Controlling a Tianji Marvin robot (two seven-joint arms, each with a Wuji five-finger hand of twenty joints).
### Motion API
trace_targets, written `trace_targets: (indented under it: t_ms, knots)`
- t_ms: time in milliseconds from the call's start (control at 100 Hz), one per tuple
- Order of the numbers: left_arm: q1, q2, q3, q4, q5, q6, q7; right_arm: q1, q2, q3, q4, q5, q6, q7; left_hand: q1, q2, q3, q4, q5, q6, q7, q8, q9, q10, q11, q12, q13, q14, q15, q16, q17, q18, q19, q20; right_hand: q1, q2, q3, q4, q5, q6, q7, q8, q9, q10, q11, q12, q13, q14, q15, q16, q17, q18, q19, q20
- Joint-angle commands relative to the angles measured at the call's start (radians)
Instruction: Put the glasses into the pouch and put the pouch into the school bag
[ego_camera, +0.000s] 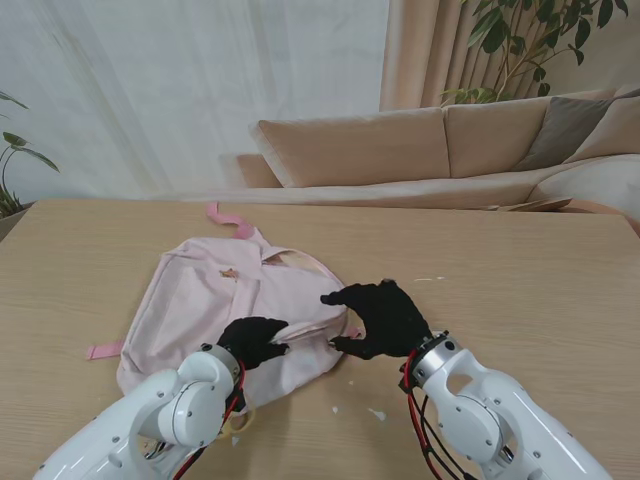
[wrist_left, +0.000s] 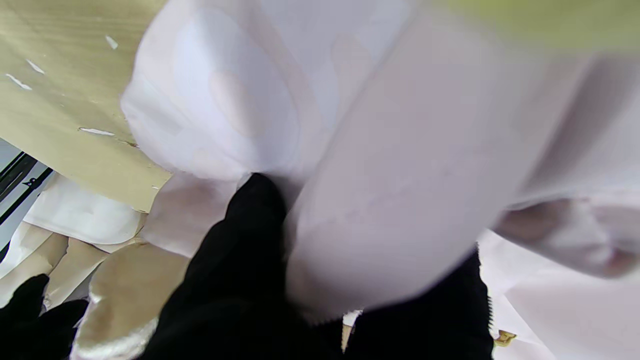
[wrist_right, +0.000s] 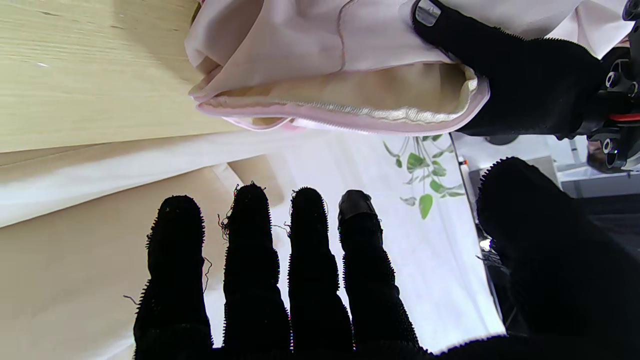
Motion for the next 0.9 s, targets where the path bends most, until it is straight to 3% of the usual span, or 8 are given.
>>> trace_targets:
  t_ms: [0,210,240,280,360,460,580,890]
  knots:
    - [-0.003,-0.03,0.031,0.02,-0.017,0.009,-0.021,-0.021,0.005,0.009,-0.007,-0.002,0.005,0.017,0.061,0.005,0.032,-0.001,0.02,0.016,0.033,0.012,0.021,0.013,0.041,0.012,0.086,-0.169,-0.004,-0.016,-0.029,-0.107,0.011,-0.021,0.013,0.015,0.015,0.012,0.008,-0.011,-0.015,0.017,-0.015,-0.01,0.001,0.004,0.005,0.002,0.008,0.016,-0.011,-0.001,0.011,0.011]
    - [-0.048,-0.04,0.091,0.024,-0.05,0.066,-0.005,-0.056,0.006,0.048,-0.026,-0.01,0.006,0.025,0.028,-0.004,-0.032,0.009,-0.058,0.028,-0.029,0.007,-0.094,0.0,0.025,0.0,-0.006,-0.187,-0.04,-0.023,-0.095,-0.118,-0.048,-0.045,0.014,0.013,0.016,0.012,0.006,-0.01,-0.017,0.017,-0.015,-0.008,0.001,0.004,0.004,0.001,0.008,0.017,-0.011,-0.001,0.011,0.012]
    - [-0.044,-0.04,0.087,0.019,-0.052,0.066,-0.007,-0.059,0.006,0.051,-0.028,-0.01,0.006,0.025,-0.18,-0.065,0.237,-0.023,-0.08,0.034,-0.08,0.029,-0.137,-0.003,0.023,-0.002,-0.034,-0.188,-0.056,-0.017,-0.115,-0.106,-0.081,-0.027,0.015,0.014,0.016,0.012,0.006,-0.01,-0.018,0.017,-0.015,-0.009,0.001,0.004,0.004,0.002,0.008,0.017,-0.011,-0.001,0.011,0.012]
    - [-0.037,-0.038,0.079,0.01,-0.054,0.064,-0.013,-0.063,0.006,0.055,-0.03,-0.011,0.007,0.025,-0.398,-0.081,0.434,0.014,-0.14,0.033,-0.124,0.032,-0.22,-0.023,0.015,0.0,-0.096,-0.202,-0.088,-0.016,-0.156,-0.088,-0.14,-0.026,0.014,0.013,0.016,0.012,0.007,-0.01,-0.018,0.017,-0.016,-0.009,0.0,0.004,0.003,0.003,0.008,0.017,-0.011,0.0,0.011,0.012]
    - [-0.018,-0.029,0.058,-0.017,-0.033,0.052,-0.039,-0.067,0.006,0.06,-0.036,-0.012,0.01,0.025,-0.59,-0.135,0.457,0.021,-0.284,0.014,-0.196,0.004,-0.385,-0.063,-0.021,-0.007,-0.222,-0.232,-0.175,-0.031,-0.23,-0.083,-0.286,-0.035,0.014,0.012,0.015,0.012,0.004,-0.01,-0.019,0.017,-0.018,-0.009,0.0,0.003,0.002,0.001,0.008,0.017,-0.012,0.0,0.01,0.012]
    - [0.012,-0.019,0.02,-0.053,0.014,0.019,-0.068,-0.074,0.005,0.065,-0.046,-0.018,0.015,0.023,-0.719,-0.194,0.422,-0.002,-0.423,0.018,-0.271,-0.046,-0.547,-0.095,-0.07,-0.027,-0.322,-0.259,-0.274,-0.043,-0.26,-0.095,-0.504,-0.017,0.01,0.012,0.014,0.011,-0.007,-0.017,-0.024,0.016,-0.029,-0.008,-0.004,0.002,-0.004,0.002,0.006,0.016,-0.013,-0.001,0.01,0.013]
    - [0.056,-0.015,-0.036,-0.098,0.039,-0.03,-0.077,-0.092,0.004,0.07,-0.07,-0.035,0.024,0.011,-0.757,-0.207,0.38,-0.026,-0.466,0.019,-0.304,-0.064,-0.604,-0.107,-0.093,-0.04,-0.367,-0.279,-0.341,-0.043,-0.245,-0.107,-0.678,0.071,0.011,0.01,0.01,0.012,-0.023,-0.03,-0.02,0.023,-0.048,-0.009,0.008,0.008,-0.015,0.007,0.021,0.028,-0.014,-0.006,0.026,0.025]
    - [0.223,0.002,-0.264,-0.243,0.144,-0.185,-0.164,-0.148,0.01,0.056,-0.138,-0.072,-0.029,-0.003,-0.702,-0.169,0.397,-0.004,-0.425,-0.005,-0.294,-0.054,-0.574,-0.114,-0.088,-0.035,-0.347,-0.285,-0.365,-0.039,-0.234,-0.135,-0.691,0.105,0.028,0.007,0.022,0.018,-0.014,-0.04,0.002,0.062,-0.047,-0.018,0.111,0.053,-0.005,0.011,0.131,0.099,0.035,-0.031,0.15,0.124]
